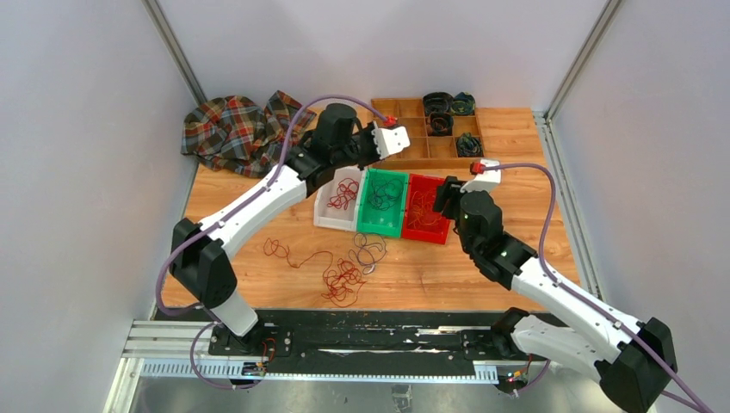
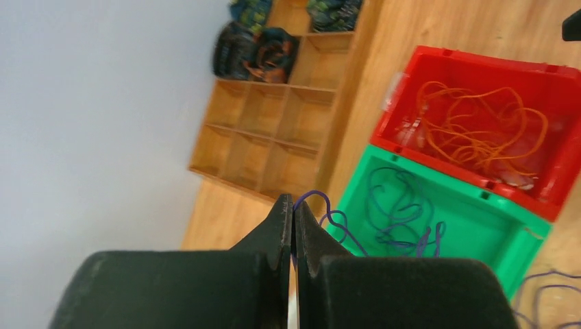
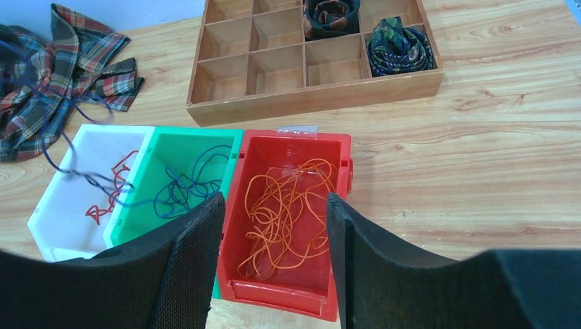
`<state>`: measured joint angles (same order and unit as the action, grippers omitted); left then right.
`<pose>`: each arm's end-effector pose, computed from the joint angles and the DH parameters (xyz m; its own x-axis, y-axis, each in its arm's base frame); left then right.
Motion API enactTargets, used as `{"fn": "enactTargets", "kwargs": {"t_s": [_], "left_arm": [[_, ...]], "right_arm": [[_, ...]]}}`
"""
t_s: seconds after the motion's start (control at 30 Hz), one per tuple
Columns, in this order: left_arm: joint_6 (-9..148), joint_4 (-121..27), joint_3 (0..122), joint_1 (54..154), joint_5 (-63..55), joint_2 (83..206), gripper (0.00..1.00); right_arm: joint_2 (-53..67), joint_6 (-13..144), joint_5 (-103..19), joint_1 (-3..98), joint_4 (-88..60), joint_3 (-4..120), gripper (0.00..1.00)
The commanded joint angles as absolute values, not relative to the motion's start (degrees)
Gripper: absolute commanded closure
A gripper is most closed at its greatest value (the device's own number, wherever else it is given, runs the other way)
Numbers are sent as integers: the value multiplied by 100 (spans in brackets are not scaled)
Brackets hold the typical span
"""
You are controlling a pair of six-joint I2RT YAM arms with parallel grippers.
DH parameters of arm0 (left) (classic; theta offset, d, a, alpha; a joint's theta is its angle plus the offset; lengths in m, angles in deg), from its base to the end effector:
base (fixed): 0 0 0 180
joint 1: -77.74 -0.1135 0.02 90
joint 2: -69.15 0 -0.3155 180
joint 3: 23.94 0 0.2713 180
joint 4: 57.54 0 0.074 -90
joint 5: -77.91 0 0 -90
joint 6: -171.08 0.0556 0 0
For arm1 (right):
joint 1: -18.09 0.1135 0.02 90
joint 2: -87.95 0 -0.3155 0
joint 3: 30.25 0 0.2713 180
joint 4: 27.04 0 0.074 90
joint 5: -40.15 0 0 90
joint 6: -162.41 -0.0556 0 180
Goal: Untangle the cables
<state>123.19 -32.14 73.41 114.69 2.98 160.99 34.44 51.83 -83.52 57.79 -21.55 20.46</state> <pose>0.3272 -0.2642 0.4114 0.3185 0.5706 -0.7569 0.7579 0.3263 0.5649 0.1908 0.1183 0.3366 -0.1423 0.2620 -0.9545 -0.0635 0.9599 0.2730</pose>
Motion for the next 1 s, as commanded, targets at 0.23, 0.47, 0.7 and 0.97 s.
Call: {"fn": "enactTargets", "kwargs": {"t_s": [0.23,0.47,0.7,0.97], "left_arm": [[10826,-3103,7202,11614,788,17224,100],[11320,-3122,7408,11615,743,17916,99],[11883,-1810,8359,11602,587,18360,56],[12364,-1175,8947,11375,215,18146,36]], "right_arm": [[4159,4922,-8551,5667,-1919,1796,44],[4216,4974,-8524,5654,-1814,1872,44],[4044,5151,-8232,5608,-1637,2212,43],[3876,5307,-7693,5597,-1242,2703,41]]}}
